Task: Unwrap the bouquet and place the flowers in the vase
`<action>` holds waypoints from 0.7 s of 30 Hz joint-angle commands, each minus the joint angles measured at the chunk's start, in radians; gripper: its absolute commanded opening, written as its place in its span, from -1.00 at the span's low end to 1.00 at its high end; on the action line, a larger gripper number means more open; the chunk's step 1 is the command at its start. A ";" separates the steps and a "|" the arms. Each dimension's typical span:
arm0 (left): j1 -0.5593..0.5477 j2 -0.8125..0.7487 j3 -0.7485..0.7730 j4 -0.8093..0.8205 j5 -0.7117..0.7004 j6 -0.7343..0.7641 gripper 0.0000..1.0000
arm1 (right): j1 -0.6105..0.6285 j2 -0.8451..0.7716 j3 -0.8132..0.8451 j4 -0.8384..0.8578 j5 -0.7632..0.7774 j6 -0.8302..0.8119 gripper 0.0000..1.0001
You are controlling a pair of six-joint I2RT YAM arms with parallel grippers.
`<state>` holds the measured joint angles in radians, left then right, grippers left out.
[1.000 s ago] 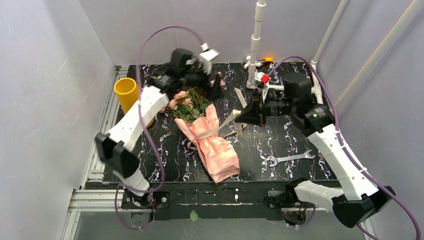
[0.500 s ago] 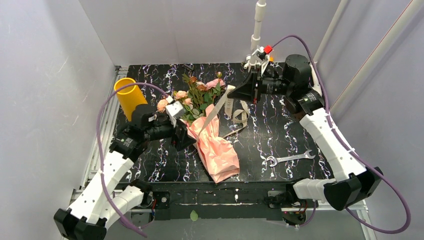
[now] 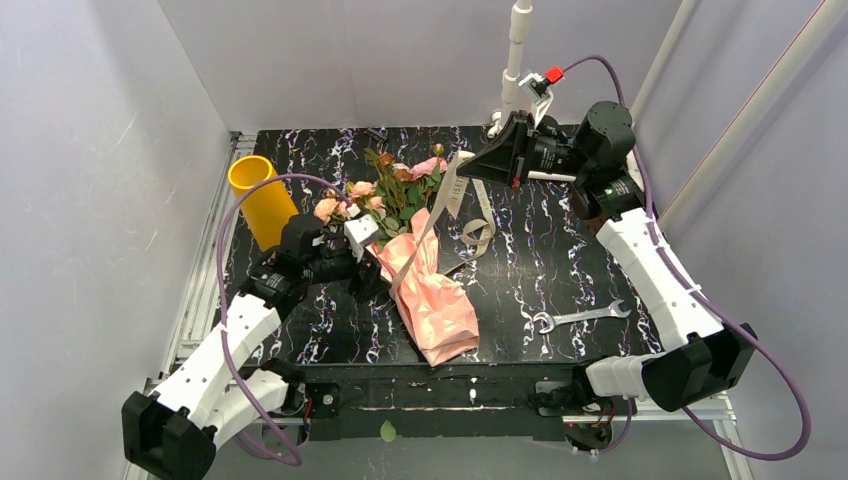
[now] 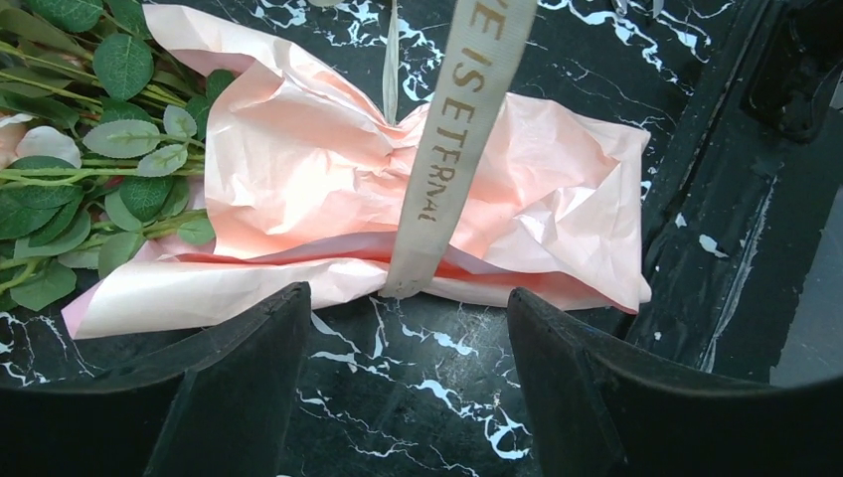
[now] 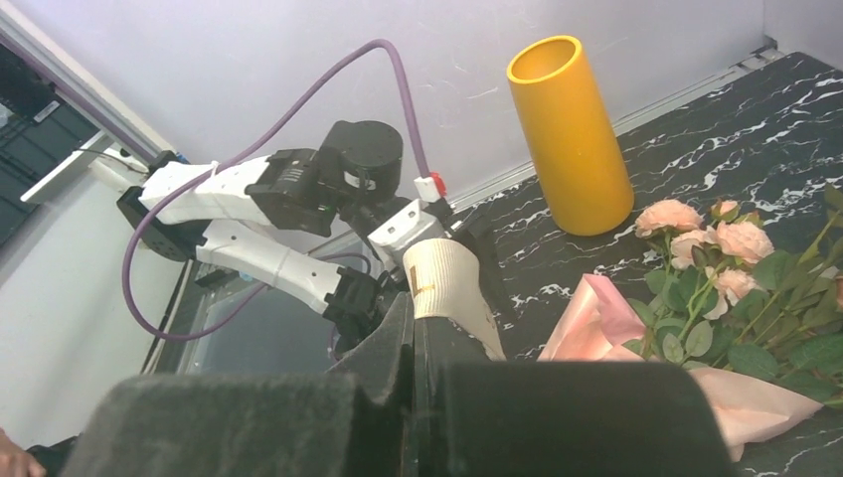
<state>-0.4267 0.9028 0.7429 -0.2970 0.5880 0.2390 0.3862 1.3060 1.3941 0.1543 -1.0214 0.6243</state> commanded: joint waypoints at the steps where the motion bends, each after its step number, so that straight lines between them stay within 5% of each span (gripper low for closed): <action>1: 0.001 0.046 0.040 -0.022 -0.003 0.054 0.41 | -0.004 0.004 -0.015 0.082 -0.012 0.033 -0.97; 7: 0.003 0.080 0.177 -0.223 -0.005 0.107 0.46 | -0.004 0.037 0.001 0.047 -0.006 0.002 -0.97; 12: 0.003 0.089 0.176 -0.171 0.152 0.096 0.48 | -0.004 0.070 0.024 0.031 -0.002 -0.014 -0.97; 21: -0.015 0.223 0.113 0.048 0.167 -0.008 0.37 | -0.020 0.053 0.041 0.020 -0.008 -0.024 -0.97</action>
<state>-0.4263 1.1011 0.8703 -0.3290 0.7136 0.2726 0.3759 1.3849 1.3853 0.1513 -1.0237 0.6197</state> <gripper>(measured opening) 0.693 0.030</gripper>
